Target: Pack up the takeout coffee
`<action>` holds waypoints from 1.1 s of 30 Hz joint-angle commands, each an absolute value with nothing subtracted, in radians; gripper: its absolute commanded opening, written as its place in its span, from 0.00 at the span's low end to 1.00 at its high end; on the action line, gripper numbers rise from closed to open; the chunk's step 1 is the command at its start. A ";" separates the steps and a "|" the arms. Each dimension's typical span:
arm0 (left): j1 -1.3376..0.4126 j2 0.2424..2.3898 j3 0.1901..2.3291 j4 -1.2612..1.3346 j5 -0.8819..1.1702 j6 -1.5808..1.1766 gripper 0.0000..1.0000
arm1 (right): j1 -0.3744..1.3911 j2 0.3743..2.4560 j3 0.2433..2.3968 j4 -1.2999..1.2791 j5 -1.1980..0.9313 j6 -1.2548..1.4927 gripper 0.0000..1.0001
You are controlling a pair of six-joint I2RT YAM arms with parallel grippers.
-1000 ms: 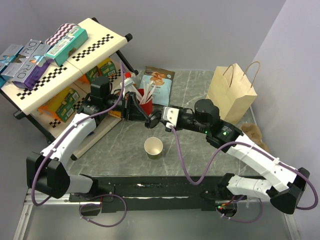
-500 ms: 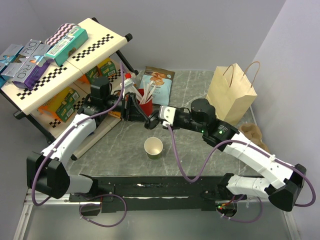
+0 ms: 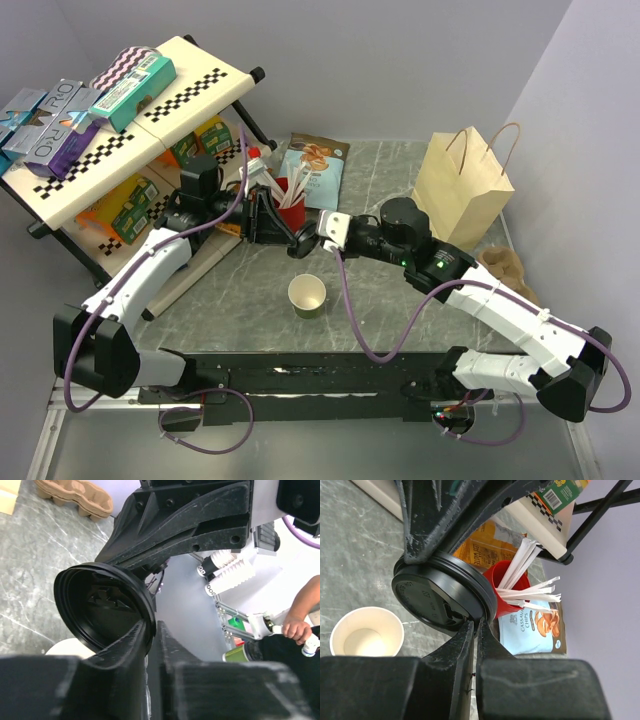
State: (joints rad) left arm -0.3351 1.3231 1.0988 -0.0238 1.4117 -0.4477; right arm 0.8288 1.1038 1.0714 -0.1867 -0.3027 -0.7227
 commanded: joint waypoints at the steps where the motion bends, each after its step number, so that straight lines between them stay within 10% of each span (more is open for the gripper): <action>1: -0.322 1.285 1.094 -0.061 1.402 -0.400 0.33 | 0.838 1.097 1.072 -0.181 -0.288 -0.710 0.01; 16: -0.242 1.197 1.223 -0.683 1.028 0.233 0.93 | 0.838 1.314 1.327 -0.811 -0.440 -0.677 0.00; 33: -0.238 0.917 0.936 -0.486 0.611 0.166 0.93 | 0.844 1.834 1.916 -1.373 -0.382 -0.621 0.00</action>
